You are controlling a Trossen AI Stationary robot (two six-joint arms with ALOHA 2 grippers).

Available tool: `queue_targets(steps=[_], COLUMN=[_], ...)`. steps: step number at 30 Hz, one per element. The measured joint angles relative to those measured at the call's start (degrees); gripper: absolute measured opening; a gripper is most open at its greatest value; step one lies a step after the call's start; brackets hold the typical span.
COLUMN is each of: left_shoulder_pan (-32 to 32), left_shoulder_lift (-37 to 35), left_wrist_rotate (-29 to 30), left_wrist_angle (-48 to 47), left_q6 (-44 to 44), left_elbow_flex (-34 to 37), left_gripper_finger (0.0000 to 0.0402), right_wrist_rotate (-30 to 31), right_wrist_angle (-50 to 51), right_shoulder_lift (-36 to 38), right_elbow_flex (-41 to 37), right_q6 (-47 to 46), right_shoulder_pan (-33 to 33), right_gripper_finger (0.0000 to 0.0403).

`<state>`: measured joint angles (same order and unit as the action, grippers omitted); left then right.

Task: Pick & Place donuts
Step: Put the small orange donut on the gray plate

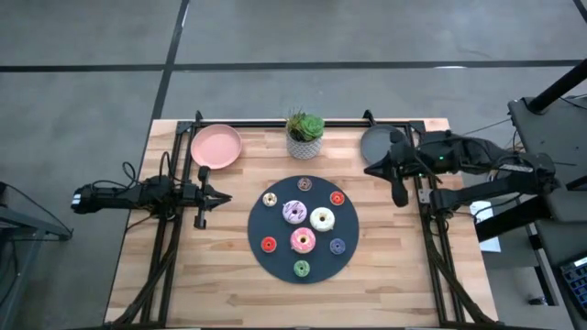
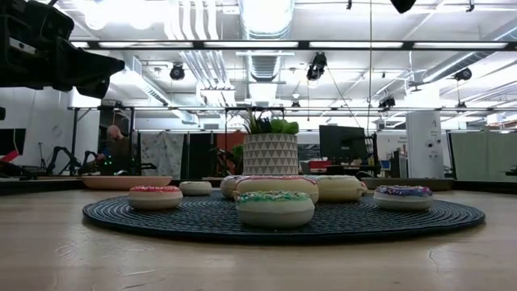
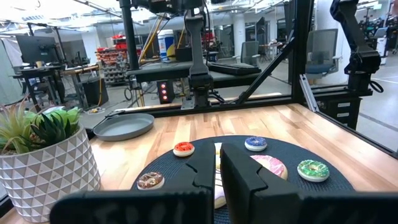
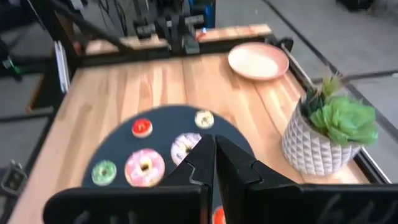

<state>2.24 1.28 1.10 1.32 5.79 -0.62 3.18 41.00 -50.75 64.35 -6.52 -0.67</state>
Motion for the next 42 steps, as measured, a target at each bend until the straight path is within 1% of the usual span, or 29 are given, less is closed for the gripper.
queue_targets(steps=[6,13,21,28,32,35,37,42], left_shoulder_pan=[0.0,0.0,0.0,0.1,0.1,0.0,0.0,0.0], left_shoulder_lift=[0.0,0.0,0.0,0.0,0.0,0.0,0.0,0.0], left_wrist_rotate=[0.0,0.0,0.0,0.0,0.0,0.0,0.0,0.0], left_wrist_angle=[0.0,0.0,0.0,0.0,0.0,0.0,0.0,0.0], left_q6=[0.0,0.0,0.0,0.0,0.0,0.0,0.0,0.0], left_elbow_flex=[0.0,0.0,0.0,0.0,0.0,0.0,0.0,0.0], left_gripper_finger=[0.0,0.0,0.0,0.0,0.0,0.0,0.0,0.0], right_wrist_rotate=[-0.1,-0.1,-0.2,-0.7,-1.0,-2.0,-2.1,-2.1], right_wrist_angle=[1.5,6.5,6.8,7.3,9.9,11.5,12.4,14.8], right_shoulder_lift=[-1.6,-5.4,-8.7,-11.9,-14.1,-15.4,-16.2,-18.5], right_elbow_flex=[-1.4,-2.6,-2.6,-1.4,0.1,1.3,2.0,3.5], right_q6=[4.8,5.2,9.0,10.6,12.1,13.0,13.1,14.3], right_shoulder_pan=[0.0,0.0,-0.2,-0.1,-0.4,-0.9,-1.3,-1.9], right_gripper_finger=[0.0009,0.0009,0.0009,0.0009,0.0011,0.0024,0.0039,0.0095])
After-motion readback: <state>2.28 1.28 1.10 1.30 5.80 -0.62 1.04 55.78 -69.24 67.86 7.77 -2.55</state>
